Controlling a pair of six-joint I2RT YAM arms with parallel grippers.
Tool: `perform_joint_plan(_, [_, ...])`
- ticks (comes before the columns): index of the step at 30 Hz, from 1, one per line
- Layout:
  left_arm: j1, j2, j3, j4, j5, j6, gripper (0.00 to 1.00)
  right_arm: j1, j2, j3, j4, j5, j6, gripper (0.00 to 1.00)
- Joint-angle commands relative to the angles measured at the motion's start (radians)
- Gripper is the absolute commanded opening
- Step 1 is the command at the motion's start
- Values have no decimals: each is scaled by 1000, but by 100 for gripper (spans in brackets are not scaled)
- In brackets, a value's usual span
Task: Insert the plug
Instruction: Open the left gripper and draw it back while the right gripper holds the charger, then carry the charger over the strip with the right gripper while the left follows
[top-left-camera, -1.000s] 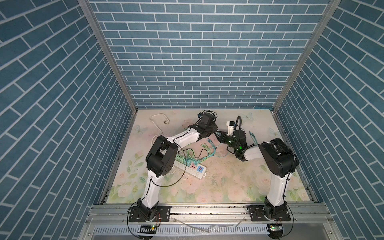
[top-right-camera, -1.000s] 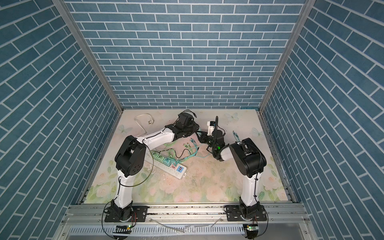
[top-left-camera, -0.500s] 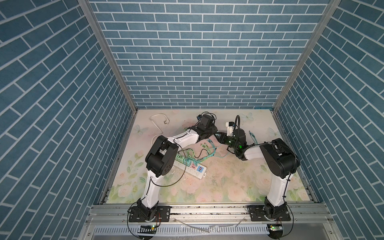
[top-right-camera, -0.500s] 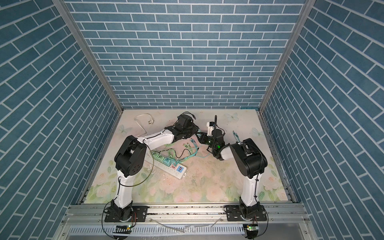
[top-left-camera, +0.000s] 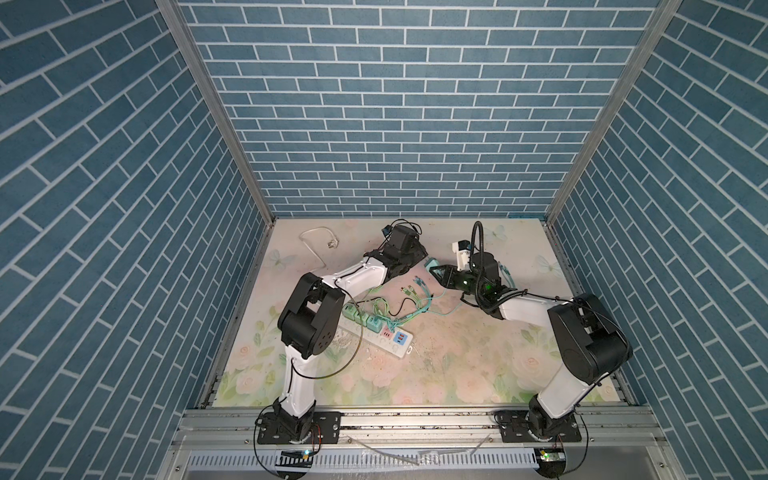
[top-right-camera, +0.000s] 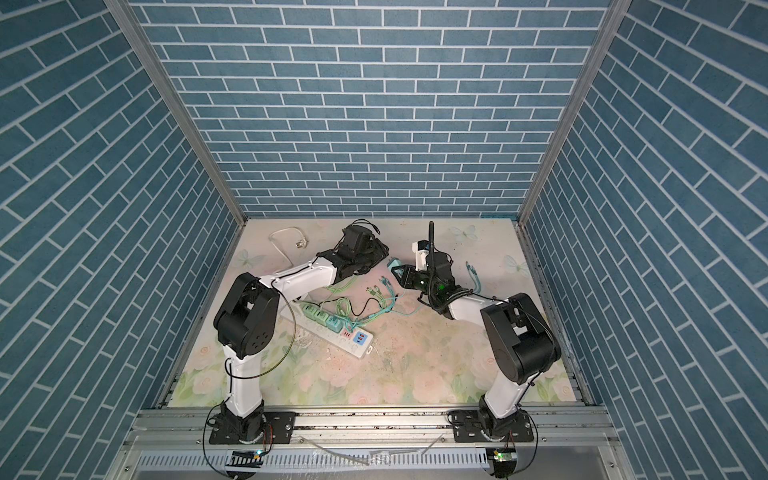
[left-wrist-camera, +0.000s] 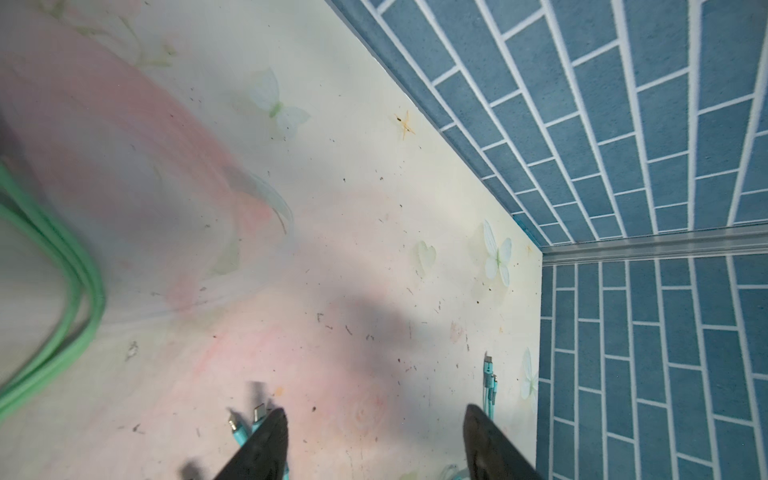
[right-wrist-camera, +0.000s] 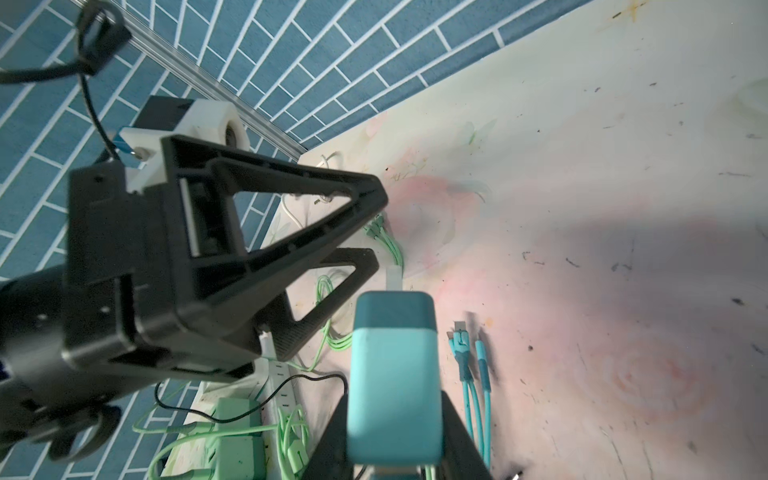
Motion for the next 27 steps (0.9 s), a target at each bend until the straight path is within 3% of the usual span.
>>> perform_joint_plan(1, [14,-56,-8,-19,11,60,71,3,-58,38,-195,-9,-103,0])
perform_joint_plan(6, [51,-126,49,-146,-2,291,72,3,-191,92,-533,32,-241,0])
perform_joint_plan(9, [59,-158,112,-312,-68,476,75,4,-266,143,-750,49,-330,0])
perform_joint_plan(13, [62,-262,65,-387,-176,641,79,5,-327,197,-945,61,-412,0])
perform_joint_plan(18, [65,-374,-26,-418,-314,693,88,5,-320,306,-1138,59,-485,0])
perform_joint_plan(23, [66,-479,-126,-407,-342,695,89,5,-309,430,-1317,95,-558,0])
perform_joint_plan(27, [66,-557,-181,-428,-342,693,90,8,-300,519,-1434,195,-603,0])
